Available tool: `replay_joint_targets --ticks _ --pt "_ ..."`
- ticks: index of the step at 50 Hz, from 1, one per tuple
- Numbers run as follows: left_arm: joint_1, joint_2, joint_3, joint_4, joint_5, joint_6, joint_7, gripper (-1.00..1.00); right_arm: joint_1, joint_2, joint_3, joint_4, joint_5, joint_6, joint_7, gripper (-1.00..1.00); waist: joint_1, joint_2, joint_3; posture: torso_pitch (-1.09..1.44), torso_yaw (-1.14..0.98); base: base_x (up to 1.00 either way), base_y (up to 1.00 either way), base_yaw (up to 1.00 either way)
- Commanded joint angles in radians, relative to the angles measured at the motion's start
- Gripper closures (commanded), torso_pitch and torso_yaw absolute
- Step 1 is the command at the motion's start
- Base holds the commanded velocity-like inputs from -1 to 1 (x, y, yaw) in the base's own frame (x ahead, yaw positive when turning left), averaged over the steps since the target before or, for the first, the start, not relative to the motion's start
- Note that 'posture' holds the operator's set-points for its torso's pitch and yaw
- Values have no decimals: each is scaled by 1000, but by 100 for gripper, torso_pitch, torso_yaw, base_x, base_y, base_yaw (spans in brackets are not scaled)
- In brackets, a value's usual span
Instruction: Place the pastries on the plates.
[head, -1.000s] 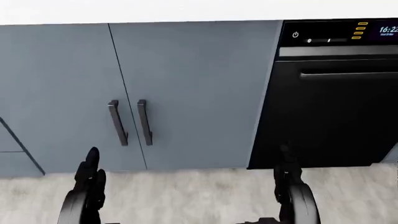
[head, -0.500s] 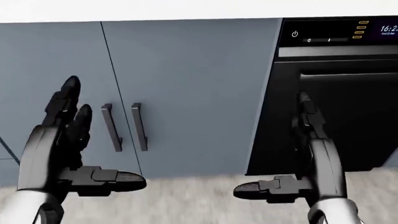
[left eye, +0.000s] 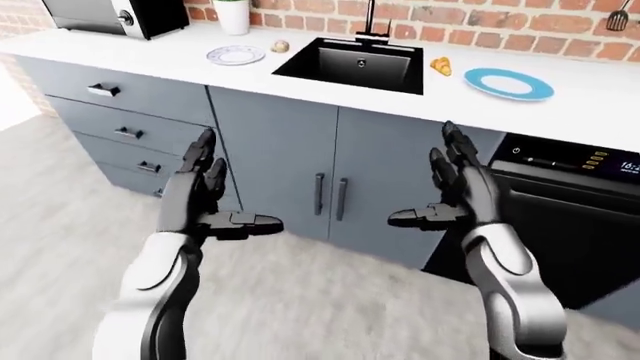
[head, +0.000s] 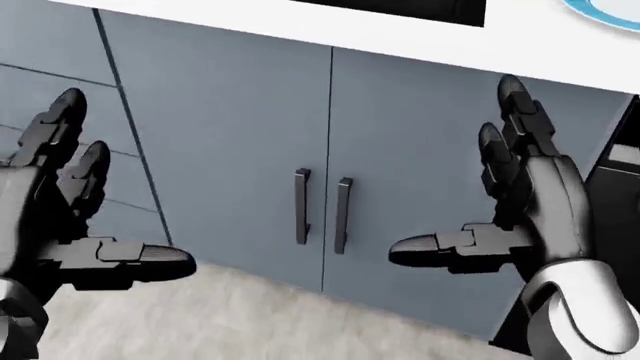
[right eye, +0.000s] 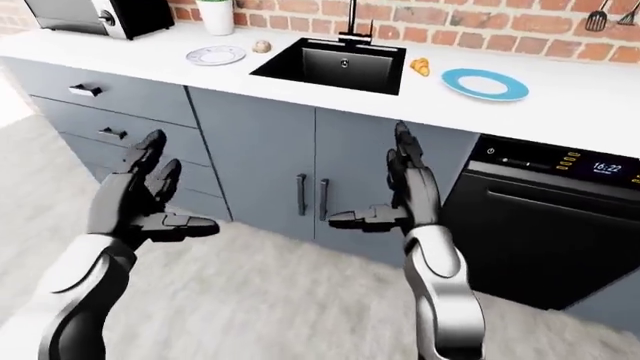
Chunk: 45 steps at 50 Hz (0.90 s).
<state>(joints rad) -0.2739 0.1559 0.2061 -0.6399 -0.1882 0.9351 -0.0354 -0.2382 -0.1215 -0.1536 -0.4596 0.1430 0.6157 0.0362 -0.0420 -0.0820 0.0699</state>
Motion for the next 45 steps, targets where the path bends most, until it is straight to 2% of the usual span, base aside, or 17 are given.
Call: replay_joint_targets --ticks 1,9,11,12,14,16,20,25,27,29,31,33,36,37,39,40,45 --pt "-42 24 18 -41 -8 -13 -1 -100 -37 0 6 -50 4 -4 -4 -100 5 11 -26 0 0 62 51 0" --pt "-95 41 26 -64 -33 46 15 -100 -86 -17 -9 -76 25 50 -19 -100 -37 110 -34 0 0 80 51 0" --pt "-96 43 21 -68 -35 47 16 -100 -85 -19 -7 -73 25 46 -20 -100 -41 161 -43 0 0 82 51 0" --pt "-85 42 10 -75 -34 40 10 -100 -86 -21 -8 -79 25 54 -22 -100 -33 212 -54 0 0 82 52 0" --pt "-87 41 5 -76 -28 41 7 -100 -98 -28 -18 -89 33 73 -24 -100 -20 157 -13 0 0 82 52 0" --pt "-112 44 9 -78 -29 63 11 -100 -109 -35 -23 -96 38 87 -27 -100 2 140 -44 0 0 82 51 0" --pt "-132 45 4 -93 -33 87 19 -100 -116 -43 -22 -108 41 101 -31 -100 33 109 -64 0 0 82 47 0" --pt "-169 53 7 -101 -37 121 25 -100 -134 -49 -34 -116 51 127 -38 -100 15 107 -58 0 0 82 7 0" --pt "-179 55 5 -94 -36 122 29 -100 -138 -55 -40 -128 59 136 -39 -100 7 121 -24 0 0 73 0 0" --pt "-189 58 4 -94 -37 127 32 -100 -147 -62 -52 -138 69 152 -44 -100 6 98 -4 0 0 49 0 0" --pt "-189 59 6 -92 -38 124 32 -100 -151 -68 -59 -147 78 162 -48 -100 11 72 -65 0 0 36 0 0" --pt "-189 62 8 -96 -39 127 30 -100 -151 -72 -60 -147 82 162 -52 -100 26 50 -49 0 0 31 0 0" --pt "-214 73 21 -97 -48 148 32 -100 -161 -80 -58 -149 82 169 -57 -100 29 74 -40 0 0 29 0 0" --pt "-222 76 27 -98 -53 155 34 -100 -160 -84 -52 -150 75 164 -55 -100 34 100 -38 0 0 20 0 0" --pt "-229 81 31 -97 -61 158 38 -100 -164 -82 -51 -158 73 165 -55 -100 65 197 -73 0 0 17 41 0" --pt "-235 84 33 -100 -65 166 40 -100 -168 -82 -50 -158 72 168 -56 -100 74 138 -33 0 0 16 51 0" --pt "-254 93 33 -103 -80 182 53 -100 -180 -83 -60 -161 82 175 -60 -100 87 98 -45 0 0 16 49 0"
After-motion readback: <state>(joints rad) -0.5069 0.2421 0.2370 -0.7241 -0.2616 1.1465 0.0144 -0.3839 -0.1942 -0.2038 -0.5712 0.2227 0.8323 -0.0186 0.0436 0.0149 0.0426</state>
